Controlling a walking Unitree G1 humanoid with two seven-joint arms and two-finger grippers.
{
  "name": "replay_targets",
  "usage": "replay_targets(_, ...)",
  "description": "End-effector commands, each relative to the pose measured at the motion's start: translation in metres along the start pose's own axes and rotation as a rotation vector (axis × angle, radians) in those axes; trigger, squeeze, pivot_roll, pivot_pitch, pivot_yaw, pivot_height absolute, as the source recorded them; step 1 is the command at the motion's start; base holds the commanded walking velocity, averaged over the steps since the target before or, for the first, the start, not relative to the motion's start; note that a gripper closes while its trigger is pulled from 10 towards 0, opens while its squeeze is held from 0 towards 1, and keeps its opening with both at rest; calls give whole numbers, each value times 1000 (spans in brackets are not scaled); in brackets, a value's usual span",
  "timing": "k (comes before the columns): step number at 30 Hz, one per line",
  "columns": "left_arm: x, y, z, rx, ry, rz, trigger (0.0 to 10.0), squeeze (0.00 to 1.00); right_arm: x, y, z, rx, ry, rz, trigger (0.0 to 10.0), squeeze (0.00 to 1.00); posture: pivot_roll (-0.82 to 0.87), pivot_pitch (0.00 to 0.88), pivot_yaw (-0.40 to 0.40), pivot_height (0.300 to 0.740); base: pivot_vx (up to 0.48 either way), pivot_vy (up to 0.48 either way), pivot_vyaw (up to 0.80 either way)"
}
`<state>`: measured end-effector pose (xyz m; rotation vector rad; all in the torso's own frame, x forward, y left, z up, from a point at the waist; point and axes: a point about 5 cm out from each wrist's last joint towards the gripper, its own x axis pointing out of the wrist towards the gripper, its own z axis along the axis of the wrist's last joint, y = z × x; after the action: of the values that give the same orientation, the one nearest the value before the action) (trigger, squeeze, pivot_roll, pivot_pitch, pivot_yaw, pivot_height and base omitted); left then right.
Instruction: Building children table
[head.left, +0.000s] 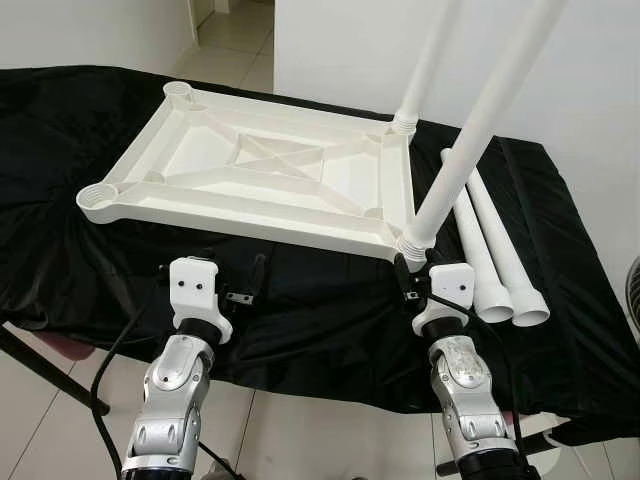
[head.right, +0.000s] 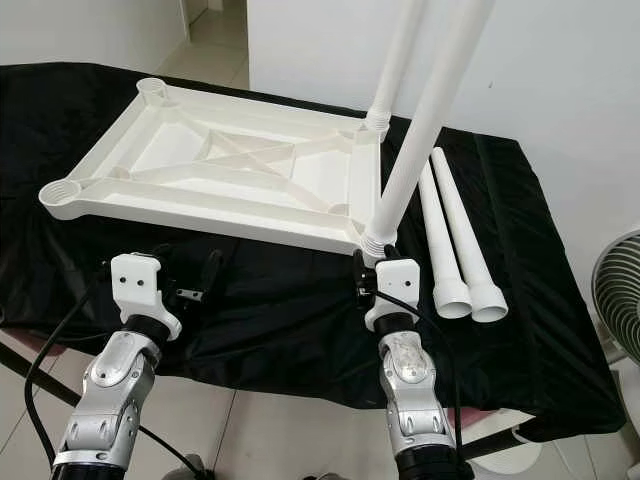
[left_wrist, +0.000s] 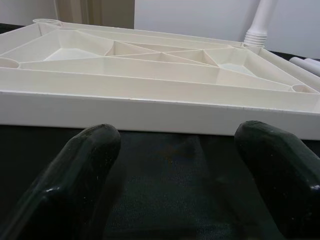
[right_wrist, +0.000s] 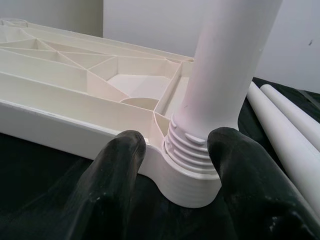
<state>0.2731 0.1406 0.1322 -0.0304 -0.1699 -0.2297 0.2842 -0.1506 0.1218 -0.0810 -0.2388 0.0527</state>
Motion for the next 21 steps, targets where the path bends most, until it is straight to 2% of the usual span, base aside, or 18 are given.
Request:
replay_targets(1,1,0,2,1,-8,37,10000,0,-2,-2,-4,-5,12,-8,10000,0,191,57,-70,740,0,0,0)
replay_targets(21,3,1,3,6,-11,40,10000,0,1,-2,-4,-2,7,-14,10000,0,199,68,-71,740,0,0,0)
